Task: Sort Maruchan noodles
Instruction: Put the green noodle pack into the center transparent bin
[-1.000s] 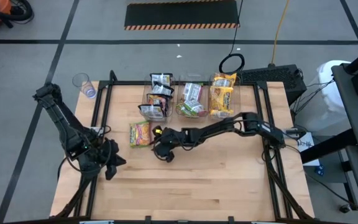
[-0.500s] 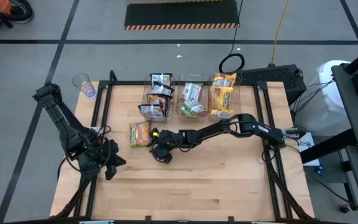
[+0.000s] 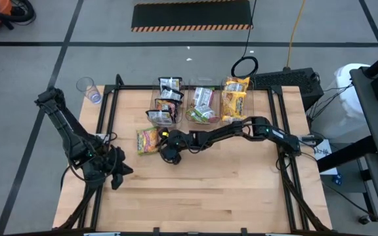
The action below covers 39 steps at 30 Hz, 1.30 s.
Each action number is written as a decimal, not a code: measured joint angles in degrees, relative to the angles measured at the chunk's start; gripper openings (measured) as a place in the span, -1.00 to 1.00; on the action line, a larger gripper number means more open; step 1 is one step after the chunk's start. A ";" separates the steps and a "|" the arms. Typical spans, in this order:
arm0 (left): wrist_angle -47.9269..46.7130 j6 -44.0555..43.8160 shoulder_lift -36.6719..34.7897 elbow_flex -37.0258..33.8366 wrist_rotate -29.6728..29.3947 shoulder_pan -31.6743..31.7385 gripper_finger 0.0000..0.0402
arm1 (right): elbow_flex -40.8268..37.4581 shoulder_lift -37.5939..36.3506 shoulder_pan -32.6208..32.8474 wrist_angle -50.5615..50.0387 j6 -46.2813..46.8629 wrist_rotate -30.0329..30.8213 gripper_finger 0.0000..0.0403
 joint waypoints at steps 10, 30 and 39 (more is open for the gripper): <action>0.02 0.02 0.00 0.00 0.02 0.00 -0.81 | -0.04 0.07 -1.12 -4.22 5.99 -4.38 -0.33; 1.77 0.07 0.00 0.00 0.09 0.00 -0.81 | -0.20 0.28 -1.90 -3.53 24.03 -4.35 -0.99; 2.84 0.05 0.00 0.00 0.09 0.00 -0.81 | -0.22 -0.52 -1.25 -3.55 30.05 -6.90 -1.00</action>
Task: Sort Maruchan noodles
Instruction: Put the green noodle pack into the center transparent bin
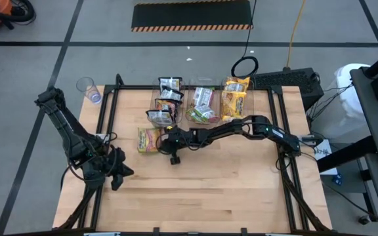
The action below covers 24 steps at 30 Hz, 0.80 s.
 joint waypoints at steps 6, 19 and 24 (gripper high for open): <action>0.05 0.16 0.00 0.02 -0.02 0.00 -0.81 | -0.09 -4.14 1.32 -0.77 -0.36 -0.44 -1.00; 0.04 0.20 0.02 0.02 -0.05 0.00 -0.81 | 0.02 -12.91 2.10 -6.64 -5.99 2.95 -1.00; 0.12 0.39 0.01 0.02 -0.09 0.00 -0.81 | 0.02 -16.79 2.08 -7.95 -8.28 4.72 -1.00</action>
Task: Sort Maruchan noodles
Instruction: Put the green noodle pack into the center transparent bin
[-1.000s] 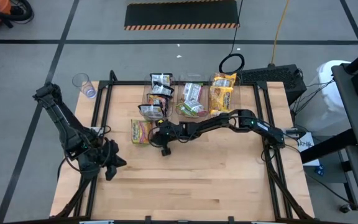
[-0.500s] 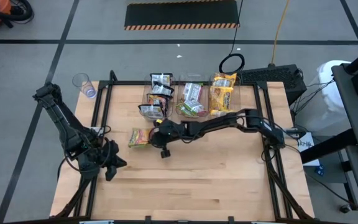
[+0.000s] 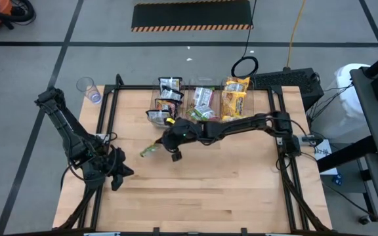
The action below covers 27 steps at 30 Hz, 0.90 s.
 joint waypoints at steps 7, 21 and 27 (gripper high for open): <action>0.01 0.00 0.01 0.00 0.00 0.00 -0.81 | 0.00 -6.36 -0.02 -3.68 -4.40 4.43 -1.00; 0.36 -0.31 0.01 0.00 -0.07 0.00 -0.81 | 0.09 -19.22 -2.05 -14.77 -14.92 18.34 -1.00; 0.87 -0.44 0.01 0.00 -0.09 0.00 -0.81 | 0.09 -23.15 -5.94 -19.11 -15.88 19.41 -1.00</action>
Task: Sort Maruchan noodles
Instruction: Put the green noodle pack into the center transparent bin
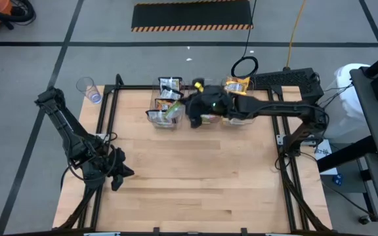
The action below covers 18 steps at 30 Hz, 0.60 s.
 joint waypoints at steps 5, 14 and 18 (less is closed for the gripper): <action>0.47 -0.27 0.00 0.00 -0.07 0.00 -0.81 | 0.00 -2.16 -4.54 -3.12 -0.51 2.47 -1.00; 2.94 -0.04 0.02 0.00 -1.77 0.00 -0.81 | 0.00 -3.93 -13.82 -3.99 2.02 2.21 -1.00; 2.93 -0.02 0.02 0.00 -1.95 0.00 -0.81 | -0.93 -3.99 -18.06 -3.91 5.82 -2.44 -1.00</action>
